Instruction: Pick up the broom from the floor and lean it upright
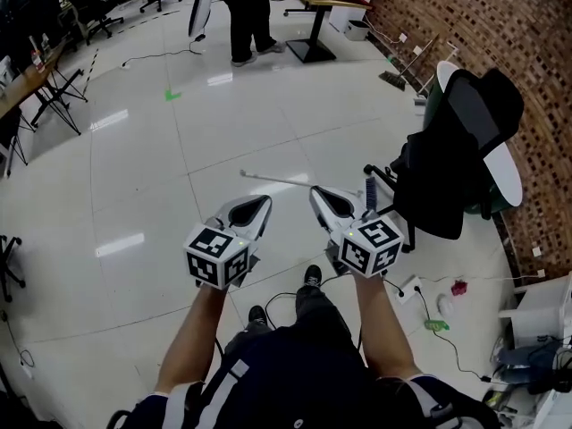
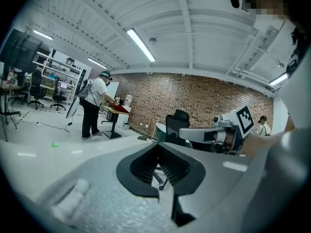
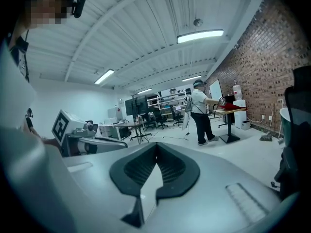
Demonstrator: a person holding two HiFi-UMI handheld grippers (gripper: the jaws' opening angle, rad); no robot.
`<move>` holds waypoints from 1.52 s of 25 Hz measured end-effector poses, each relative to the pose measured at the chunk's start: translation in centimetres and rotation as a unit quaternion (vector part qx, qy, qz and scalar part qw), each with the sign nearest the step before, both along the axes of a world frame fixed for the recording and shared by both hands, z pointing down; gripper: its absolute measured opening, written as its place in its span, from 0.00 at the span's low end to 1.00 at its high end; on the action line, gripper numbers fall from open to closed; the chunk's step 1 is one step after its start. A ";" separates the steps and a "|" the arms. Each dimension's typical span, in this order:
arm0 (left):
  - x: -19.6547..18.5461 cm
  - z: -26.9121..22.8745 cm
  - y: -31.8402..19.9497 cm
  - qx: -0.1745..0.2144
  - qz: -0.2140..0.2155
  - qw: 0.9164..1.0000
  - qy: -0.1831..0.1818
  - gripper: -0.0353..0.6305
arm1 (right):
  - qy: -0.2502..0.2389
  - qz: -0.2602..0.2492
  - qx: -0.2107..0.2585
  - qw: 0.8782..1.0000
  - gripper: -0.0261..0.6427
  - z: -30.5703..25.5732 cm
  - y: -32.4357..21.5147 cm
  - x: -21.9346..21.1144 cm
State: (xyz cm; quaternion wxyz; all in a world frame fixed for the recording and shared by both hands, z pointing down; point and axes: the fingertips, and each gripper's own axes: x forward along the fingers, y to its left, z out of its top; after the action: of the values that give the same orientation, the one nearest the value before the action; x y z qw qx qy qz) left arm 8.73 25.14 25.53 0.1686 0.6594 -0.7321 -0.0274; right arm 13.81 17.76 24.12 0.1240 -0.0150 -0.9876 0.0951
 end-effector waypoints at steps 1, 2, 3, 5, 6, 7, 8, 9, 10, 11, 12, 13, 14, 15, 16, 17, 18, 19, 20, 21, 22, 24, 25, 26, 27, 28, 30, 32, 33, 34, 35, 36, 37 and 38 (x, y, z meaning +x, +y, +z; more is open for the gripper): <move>-0.7 0.4 -0.6 -0.004 -0.001 1.000 0.000 0.06 | -0.001 -0.002 -0.003 1.000 0.04 0.3 -0.6 -0.8; -1.4 0.8 -1.3 -0.009 -0.003 1.000 0.001 0.06 | -0.002 -0.007 -0.006 1.000 0.04 0.7 -1.2 -1.6; -2.1 1.1 -2.0 -0.012 -0.006 1.000 0.004 0.06 | -0.002 -0.012 -0.008 1.000 0.04 1.0 -1.8 -2.5; -3.5 1.7 -3.8 -0.017 -0.010 1.000 0.008 0.06 | -0.003 -0.023 -0.010 1.000 0.04 1.7 -3.5 -4.1; -4.3 1.8 -4.8 -0.018 -0.014 1.000 0.007 0.06 | -0.005 -0.028 -0.011 1.000 0.04 1.9 -4.6 -5.0; -5.1 2.0 -6.0 -0.019 -0.019 1.000 0.003 0.06 | -0.007 -0.034 -0.011 0.999 0.04 2.0 -5.8 -5.8; -6.0 2.2 -7.2 -0.021 -0.025 0.999 -0.001 0.06 | -0.009 -0.039 -0.012 0.999 0.04 2.1 -7.1 -6.6; -6.8 2.4 -8.5 -0.023 -0.030 0.999 -0.002 0.06 | -0.011 -0.045 -0.013 0.999 0.04 2.3 -8.4 -7.3; -7.4 2.6 -9.8 -0.027 -0.035 0.999 0.002 0.06 | -0.012 -0.051 -0.015 0.998 0.04 2.5 -9.8 -8.1; -8.0 2.8 -11.1 -0.030 -0.040 0.999 0.008 0.06 | -0.012 -0.059 -0.018 0.998 0.04 2.7 -11.0 -8.8; -8.5 3.1 -12.3 -0.034 -0.045 0.998 0.013 0.06 | -0.011 -0.068 -0.019 0.997 0.04 2.9 -12.2 -9.5; -9.1 3.4 -13.5 -0.039 -0.051 0.998 0.015 0.06 | -0.010 -0.078 -0.018 0.997 0.04 3.1 -13.3 -10.2; -9.7 3.6 -14.8 -0.043 -0.057 0.997 0.014 0.06 | -0.009 -0.088 -0.016 0.996 0.04 3.3 -14.5 -10.9; -10.5 3.8 -16.0 -0.045 -0.064 0.997 0.012 0.06 | -0.008 -0.096 -0.012 0.995 0.04 3.5 -15.8 -11.7; -11.3 3.9 -17.1 -0.048 -0.071 0.996 0.009 0.06 | -0.006 -0.105 -0.007 0.994 0.04 3.7 -16.9 -12.5; -12.0 4.0 -18.1 -0.050 -0.079 0.996 0.005 0.06 | -0.002 -0.115 -0.003 0.993 0.04 4.0 -18.0 -13.2; -12.7 4.3 -19.0 -0.054 -0.085 0.995 -0.002 0.06 | 0.002 -0.127 0.002 0.992 0.04 4.3 -18.8 -13.9; -13.4 4.5 -19.8 -0.059 -0.090 0.994 -0.008 0.06 | 0.006 -0.138 0.006 0.990 0.04 4.7 -19.6 -14.6; -13.9 4.7 -20.5 -0.063 -0.092 0.994 -0.014 0.06 | 0.011 -0.148 0.009 0.989 0.04 5.1 -20.2 -15.3; -14.5 4.8 -21.1 -0.068 -0.094 0.993 -0.018 0.06 | 0.015 -0.157 0.011 0.987 0.04 5.3 -20.7 -15.9; -15.1 4.8 -21.4 -0.071 -0.095 0.993 -0.020 0.06 | 0.019 -0.164 0.013 0.986 0.04 5.6 -20.9 -16.5; -16.5 4.9 -21.6 -0.074 -0.099 0.992 -0.018 0.06 | 0.025 -0.175 0.017 0.984 0.04 6.2 -21.0 -17.8; -17.5 5.1 -21.7 -0.074 -0.101 0.992 -0.016 0.06 | 0.028 -0.180 0.021 0.983 0.04 6.5 -20.9 -18.6; -18.5 5.5 -21.7 -0.073 -0.102 0.992 -0.014 0.06 | 0.032 -0.184 0.025 0.982 0.04 6.9 -20.8 -19.4; -19.4 6.1 -21.7 -0.073 -0.102 0.992 -0.012 0.06 | 0.036 -0.188 0.027 0.981 0.04 7.4 -20.7 -20.3; -20.4 6.8 -21.7 -0.074 -0.100 0.992 -0.010 0.06 | 0.041 -0.190 0.027 0.980 0.04 8.0 -20.7 -21.3; -22.2 8.7 -21.9 -0.077 -0.092 0.993 -0.008 0.06 | 0.061 -0.191 0.023 0.979 0.04 9.7 -20.9 -23.2; -24.1 10.5 -22.3 -0.080 -0.085 0.993 -0.002 0.06 | 0.084 -0.187 0.020 0.978 0.04 11.5 -21.2 -25.2; -25.2 11.5 -22.4 -0.083 -0.082 0.993 0.004 0.06 | 0.094 -0.186 0.021 0.978 0.04 12.3 -21.3 -26.3; -26.3 12.6 -22.4 -0.086 -0.080 0.993 0.010 0.06 | 0.104 -0.186 0.024 0.977 0.04 13.2 -21.3 -27.3; -27.2 13.7 -22.4 -0.088 -0.076 0.993 0.018 0.06 | 0.114 -0.187 0.029 0.975 0.04 14.2 -21.2 -28.2; -27.9 14.8 -22.3 -0.091 -0.071 0.993 0.025 0.06 | 0.126 -0.188 0.033 0.973 0.04 15.3 -21.1 -29.0; -28.5 15.9 -22.3 -0.093 -0.065 0.993 0.030 0.06 | 0.139 -0.189 0.035 0.972 0.04 16.6 -21.1 -29.7; -29.1 17.1 -22.2 -0.097 -0.060 0.993 0.033 0.06 | 0.151 -0.188 0.033 0.970 0.04 17.9 -21.1 -30.4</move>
State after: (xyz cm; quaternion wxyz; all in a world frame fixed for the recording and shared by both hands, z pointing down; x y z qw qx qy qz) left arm -20.34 2.90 42.59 0.2540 0.5936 -0.7635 0.0122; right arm -16.60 -3.34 42.07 0.2878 -0.1821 -0.9394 0.0390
